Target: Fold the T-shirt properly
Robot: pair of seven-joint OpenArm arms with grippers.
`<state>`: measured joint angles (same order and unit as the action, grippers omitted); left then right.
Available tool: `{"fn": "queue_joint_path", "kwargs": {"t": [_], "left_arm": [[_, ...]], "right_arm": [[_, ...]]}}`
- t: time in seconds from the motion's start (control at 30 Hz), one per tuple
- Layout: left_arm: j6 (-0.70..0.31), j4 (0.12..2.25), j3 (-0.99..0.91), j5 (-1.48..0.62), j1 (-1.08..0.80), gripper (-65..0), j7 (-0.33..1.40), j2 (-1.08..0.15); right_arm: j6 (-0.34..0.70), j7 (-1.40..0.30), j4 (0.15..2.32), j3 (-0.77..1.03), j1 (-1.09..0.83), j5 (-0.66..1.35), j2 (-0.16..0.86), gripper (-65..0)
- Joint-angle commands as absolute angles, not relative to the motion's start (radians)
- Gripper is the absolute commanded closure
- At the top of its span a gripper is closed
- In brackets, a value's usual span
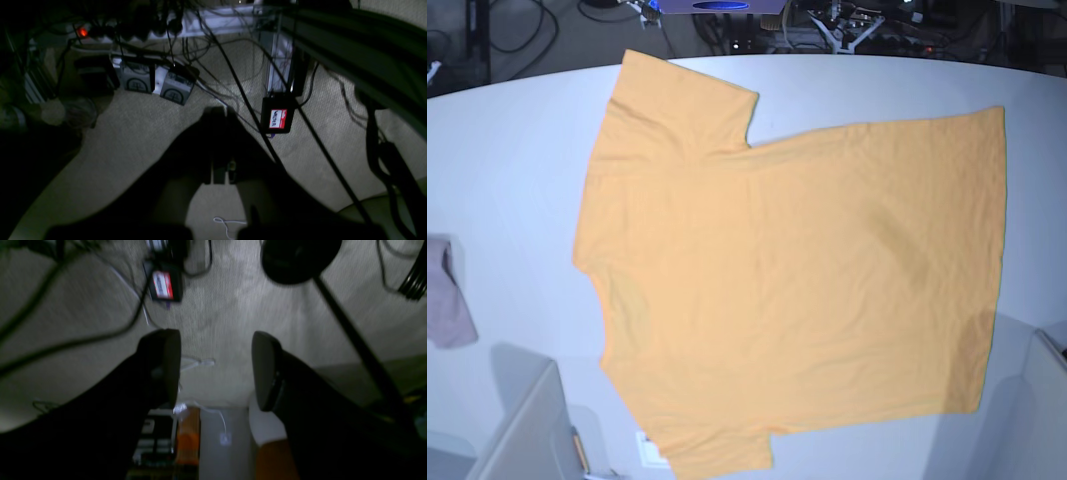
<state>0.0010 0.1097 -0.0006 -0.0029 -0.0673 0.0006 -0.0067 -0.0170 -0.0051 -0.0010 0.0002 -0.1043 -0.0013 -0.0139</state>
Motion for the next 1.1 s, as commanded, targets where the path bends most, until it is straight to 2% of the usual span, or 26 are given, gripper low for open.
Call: {"fn": "queue_joint_path", "kwargs": {"t": [0.0,0.07,0.13,0.2,0.23,0.3,0.37,0.5,0.53,0.57,0.6,0.63,0.9,1.07], "left_arm": [[0.007,0.108,-0.001,-0.005,-0.081,-0.7,0.008,-0.008],[0.007,0.108,-0.001,-0.005,-0.084,-0.8,0.008,-0.008],[0.007,0.108,0.001,-0.005,-0.088,-3.1,0.002,-0.008],[0.007,0.110,0.008,0.004,-0.090,-8.9,-0.001,-0.008],[0.007,0.110,0.002,0.002,-0.090,-12.0,-0.001,-0.008],[0.007,0.110,0.002,0.001,-0.090,-18.1,-0.001,-0.010],[0.007,0.110,-0.001,-0.005,-0.090,-20.9,0.001,-0.010],[0.007,0.105,0.008,-0.004,-0.093,-20.2,0.008,-0.016],[0.007,0.104,0.010,0.002,-0.093,-19.1,0.008,-0.016],[0.007,0.104,0.012,0.004,-0.094,-14.8,0.008,-0.016],[0.007,0.104,0.012,0.004,-0.102,-9.1,0.008,-0.016],[0.007,0.108,0.012,0.004,-0.110,-0.5,0.008,-0.018],[0.007,0.108,0.012,0.005,-0.154,0.0,0.001,-0.045],[0.007,0.191,0.012,0.005,-0.228,0.0,-0.001,-0.067]], "right_arm": [[-0.016,0.001,0.000,-0.002,-0.105,-0.002,-0.002,-31.7],[-0.016,0.007,0.002,-0.002,-0.124,-0.002,0.013,-27.2],[-0.016,0.007,0.002,-0.002,-0.124,-0.002,0.015,-16.2],[-0.016,0.005,0.002,-0.002,-0.122,-0.002,0.016,-1.8],[-0.016,0.002,0.002,-0.002,-0.120,-0.002,0.016,0.0],[-0.016,0.002,0.002,-0.002,-0.119,-0.002,0.016,0.0],[-0.016,0.001,0.002,-0.002,-0.119,-0.002,0.016,0.0],[-0.016,0.004,0.002,-0.002,-0.111,-0.002,0.016,0.0],[-0.016,0.002,0.002,-0.002,-0.110,-0.002,0.016,0.0],[-0.016,0.004,0.002,-0.002,-0.110,-0.002,0.016,0.0],[-0.016,0.005,0.002,-0.002,-0.110,-0.002,0.016,0.0],[-0.016,0.005,0.002,-0.002,-0.110,-0.002,0.016,0.0],[-0.016,0.007,0.004,-0.004,-0.116,-0.004,0.041,0.0],[-0.016,0.001,0.142,0.002,-0.209,-0.001,0.076,0.0]]}}
